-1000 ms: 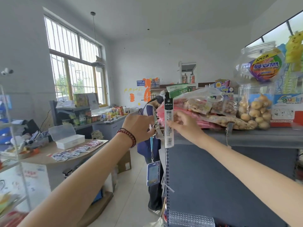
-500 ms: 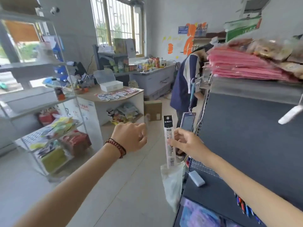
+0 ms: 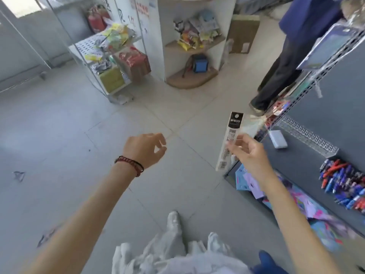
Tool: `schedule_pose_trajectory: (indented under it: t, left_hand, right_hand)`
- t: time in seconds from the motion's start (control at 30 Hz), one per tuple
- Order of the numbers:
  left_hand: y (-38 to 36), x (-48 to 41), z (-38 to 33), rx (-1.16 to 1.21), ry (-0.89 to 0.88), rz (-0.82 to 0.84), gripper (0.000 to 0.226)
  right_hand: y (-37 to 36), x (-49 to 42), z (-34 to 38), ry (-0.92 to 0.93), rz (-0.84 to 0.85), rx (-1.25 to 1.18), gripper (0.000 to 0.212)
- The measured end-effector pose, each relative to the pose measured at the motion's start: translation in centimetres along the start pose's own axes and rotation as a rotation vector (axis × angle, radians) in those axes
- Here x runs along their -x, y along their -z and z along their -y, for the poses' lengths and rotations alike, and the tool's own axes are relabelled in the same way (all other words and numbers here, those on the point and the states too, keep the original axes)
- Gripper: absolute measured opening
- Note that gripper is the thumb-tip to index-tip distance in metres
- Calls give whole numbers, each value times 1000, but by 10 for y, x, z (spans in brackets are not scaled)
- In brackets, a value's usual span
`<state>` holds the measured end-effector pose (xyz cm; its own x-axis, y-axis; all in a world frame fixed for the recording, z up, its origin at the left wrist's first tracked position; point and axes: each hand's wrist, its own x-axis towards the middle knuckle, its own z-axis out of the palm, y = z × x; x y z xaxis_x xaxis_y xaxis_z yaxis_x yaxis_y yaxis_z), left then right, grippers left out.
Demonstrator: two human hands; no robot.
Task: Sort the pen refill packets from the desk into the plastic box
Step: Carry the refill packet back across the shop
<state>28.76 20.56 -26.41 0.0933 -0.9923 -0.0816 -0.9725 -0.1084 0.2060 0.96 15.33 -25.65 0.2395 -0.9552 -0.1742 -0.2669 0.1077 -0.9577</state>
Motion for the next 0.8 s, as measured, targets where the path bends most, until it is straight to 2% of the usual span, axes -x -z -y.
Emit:
schedule_pose_trajectory:
  t: [0.07, 0.23, 0.3, 0.43, 0.57, 0.8]
  left_hand:
    - [-17, 22, 10, 62, 37, 80, 16]
    - [-33, 41, 27, 99, 65, 65, 17]
    - [-33, 32, 31, 116, 68, 73, 17]
    - [-35, -5, 22, 295, 53, 149, 15]
    - [-33, -59, 4, 256, 65, 116, 14]
    - [-15, -113, 27, 162, 91, 215, 15]
  right_hand:
    - [-15, 11, -25, -84, 4, 2, 6]
    - [-40, 33, -49, -274, 57, 8, 7]
    - [-39, 30, -48, -294, 62, 23, 10]
    - [-31, 5, -45, -327, 28, 26, 9]
    - [-27, -51, -40, -332, -4, -23, 4]
    - [-31, -153, -12, -240, 135, 30, 4]
